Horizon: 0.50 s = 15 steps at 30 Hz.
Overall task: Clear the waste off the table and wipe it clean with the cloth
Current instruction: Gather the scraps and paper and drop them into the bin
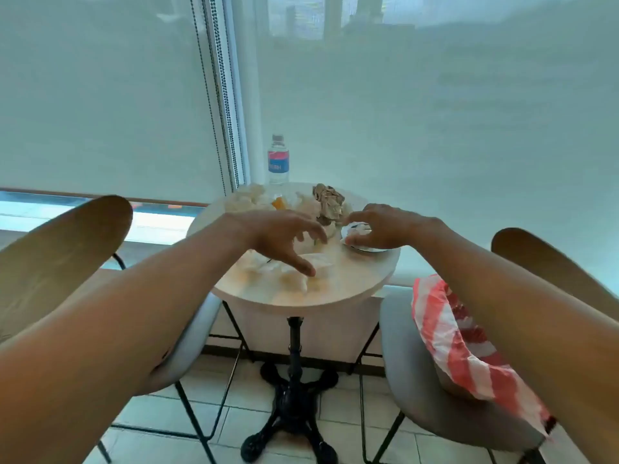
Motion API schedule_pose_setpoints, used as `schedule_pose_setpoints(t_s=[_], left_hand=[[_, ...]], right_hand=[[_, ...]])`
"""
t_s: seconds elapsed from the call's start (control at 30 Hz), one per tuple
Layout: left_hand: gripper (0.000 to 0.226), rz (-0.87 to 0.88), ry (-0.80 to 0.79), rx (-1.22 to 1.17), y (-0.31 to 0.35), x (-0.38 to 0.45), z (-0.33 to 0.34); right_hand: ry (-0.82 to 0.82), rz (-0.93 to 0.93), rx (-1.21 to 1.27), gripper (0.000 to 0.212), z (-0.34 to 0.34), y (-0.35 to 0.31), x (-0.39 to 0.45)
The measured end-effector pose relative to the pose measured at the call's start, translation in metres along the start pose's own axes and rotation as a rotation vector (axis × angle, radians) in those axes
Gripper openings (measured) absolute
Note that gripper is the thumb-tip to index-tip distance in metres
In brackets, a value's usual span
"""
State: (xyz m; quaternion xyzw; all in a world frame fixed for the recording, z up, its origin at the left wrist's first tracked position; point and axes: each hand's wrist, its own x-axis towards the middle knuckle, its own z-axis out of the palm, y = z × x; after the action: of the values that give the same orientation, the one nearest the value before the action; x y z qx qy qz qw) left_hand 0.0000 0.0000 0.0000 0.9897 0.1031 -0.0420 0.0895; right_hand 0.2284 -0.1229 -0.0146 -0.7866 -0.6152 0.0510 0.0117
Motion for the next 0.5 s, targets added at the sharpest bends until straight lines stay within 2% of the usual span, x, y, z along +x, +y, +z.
schedule_pose_setpoints(t_s=[0.1, 0.2, 0.33, 0.5], left_hand=[[0.073, -0.084, -0.100, 0.002, 0.013, 0.000, 0.005], [0.069, -0.120, -0.146, -0.015, 0.019, 0.002, 0.012], [0.060, -0.127, -0.152, -0.004, 0.018, 0.004, 0.019], [0.061, -0.130, -0.186, 0.029, 0.016, 0.011, 0.022]], right_hand=[[-0.009, -0.044, -0.018, 0.040, 0.004, 0.005, 0.004], [-0.034, -0.082, -0.016, 0.034, 0.012, 0.009, 0.010], [-0.044, -0.113, -0.030, 0.028, 0.018, 0.014, 0.017], [-0.017, -0.084, 0.003, 0.021, 0.025, 0.019, 0.020]])
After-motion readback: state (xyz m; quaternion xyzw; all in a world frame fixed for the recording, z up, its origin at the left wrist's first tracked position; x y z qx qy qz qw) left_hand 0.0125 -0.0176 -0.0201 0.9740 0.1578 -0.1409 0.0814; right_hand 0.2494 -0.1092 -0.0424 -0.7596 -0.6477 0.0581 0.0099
